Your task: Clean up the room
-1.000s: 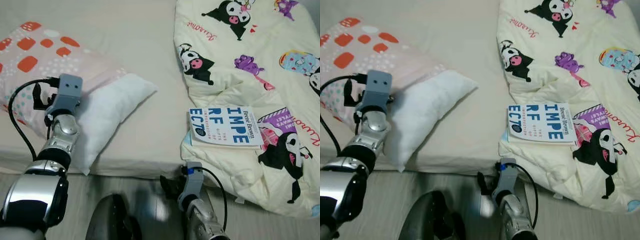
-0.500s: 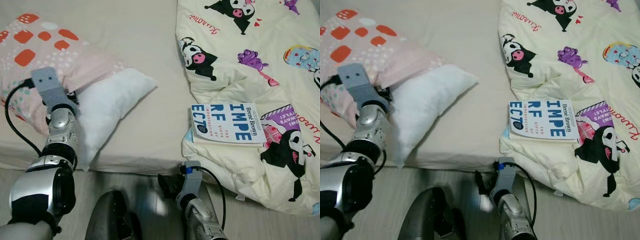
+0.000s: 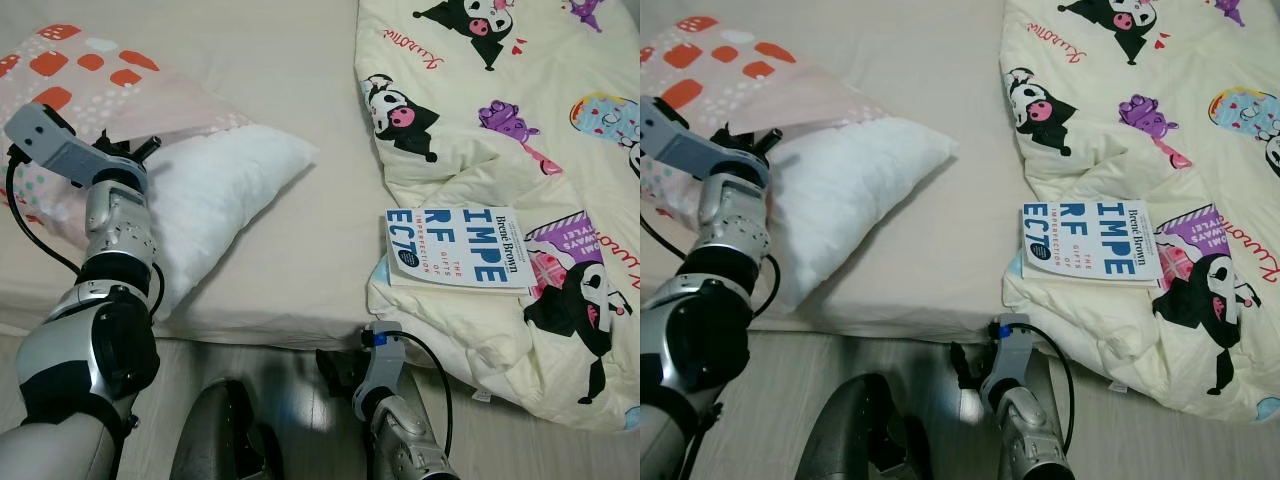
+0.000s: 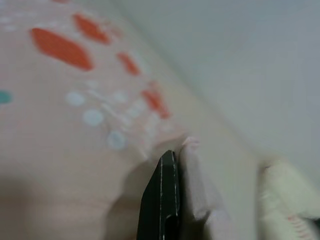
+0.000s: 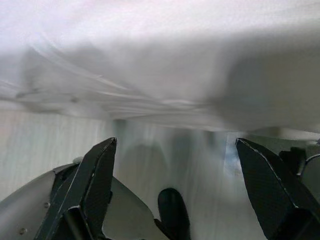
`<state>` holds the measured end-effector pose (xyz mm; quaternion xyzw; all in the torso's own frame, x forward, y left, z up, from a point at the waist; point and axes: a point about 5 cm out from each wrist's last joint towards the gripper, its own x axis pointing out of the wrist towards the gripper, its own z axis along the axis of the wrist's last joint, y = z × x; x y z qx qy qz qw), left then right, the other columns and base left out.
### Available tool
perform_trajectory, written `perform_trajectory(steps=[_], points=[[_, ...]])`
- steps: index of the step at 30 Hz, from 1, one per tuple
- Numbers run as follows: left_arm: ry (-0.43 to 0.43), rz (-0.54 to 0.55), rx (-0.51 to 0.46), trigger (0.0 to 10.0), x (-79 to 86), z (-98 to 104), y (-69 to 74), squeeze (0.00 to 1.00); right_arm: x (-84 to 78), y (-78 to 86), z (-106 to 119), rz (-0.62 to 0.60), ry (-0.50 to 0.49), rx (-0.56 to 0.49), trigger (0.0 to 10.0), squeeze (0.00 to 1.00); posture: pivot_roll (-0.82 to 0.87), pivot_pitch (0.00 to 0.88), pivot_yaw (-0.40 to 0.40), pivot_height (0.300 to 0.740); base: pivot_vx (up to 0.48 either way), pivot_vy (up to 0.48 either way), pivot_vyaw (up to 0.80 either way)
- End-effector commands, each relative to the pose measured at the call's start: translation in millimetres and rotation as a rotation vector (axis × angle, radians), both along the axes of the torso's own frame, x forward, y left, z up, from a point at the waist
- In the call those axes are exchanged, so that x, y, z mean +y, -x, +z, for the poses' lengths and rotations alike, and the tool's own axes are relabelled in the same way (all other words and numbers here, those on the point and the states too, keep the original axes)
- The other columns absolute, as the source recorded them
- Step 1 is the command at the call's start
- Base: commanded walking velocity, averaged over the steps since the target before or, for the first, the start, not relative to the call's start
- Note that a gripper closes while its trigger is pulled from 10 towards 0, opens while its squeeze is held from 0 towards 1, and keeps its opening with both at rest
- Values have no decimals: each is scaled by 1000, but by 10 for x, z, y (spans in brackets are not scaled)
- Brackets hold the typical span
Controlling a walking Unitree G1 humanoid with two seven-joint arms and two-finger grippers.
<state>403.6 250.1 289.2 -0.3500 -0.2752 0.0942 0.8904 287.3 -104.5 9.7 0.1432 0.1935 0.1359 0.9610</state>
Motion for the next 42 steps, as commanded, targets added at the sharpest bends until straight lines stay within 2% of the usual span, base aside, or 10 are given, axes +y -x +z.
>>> perform_trajectory(steps=[1,7,15,16,17,18,27,34,39,42], points=[[0,1,-112,0,63,257,42,0,-82,125,-170,-34,-6,88,10000,0,-246,385,20,606,0,0,0],[-69,-58,-290,0,-111,939,99,0,-176,-144,76,-46,15,3,10000,0,-215,311,19,606,0,0,0],[-105,-95,-415,0,-169,1400,217,0,-183,-477,552,-18,-37,-169,10000,0,-192,256,29,606,0,0,0],[-131,-100,-435,0,-192,1450,241,0,-80,-540,885,90,-184,-293,10000,0,-185,219,33,606,0,0,0],[-131,-100,-435,0,-192,1450,241,0,-80,-540,885,90,-184,-293,10000,0,-185,219,33,606,0,0,0],[-167,-109,-449,0,-234,1471,260,0,54,-508,1466,297,-407,-501,10000,0,-187,205,35,606,0,0,0],[-228,-128,-420,0,-293,1200,276,0,-192,-335,2355,385,-588,-804,10000,0,-185,162,26,606,0,0,0],[-243,-166,-436,0,-335,1077,401,0,-237,-348,2367,384,-550,-799,10000,0,-170,143,19,606,0,0,0],[-277,-274,-402,0,-544,822,535,0,-157,-311,2528,435,-574,-818,10000,0,-142,118,13,606,0,0,0],[-273,-336,-355,0,-700,623,578,0,-53,-359,2594,457,-468,-814,10000,0,-136,108,8,606,0,0,0]])
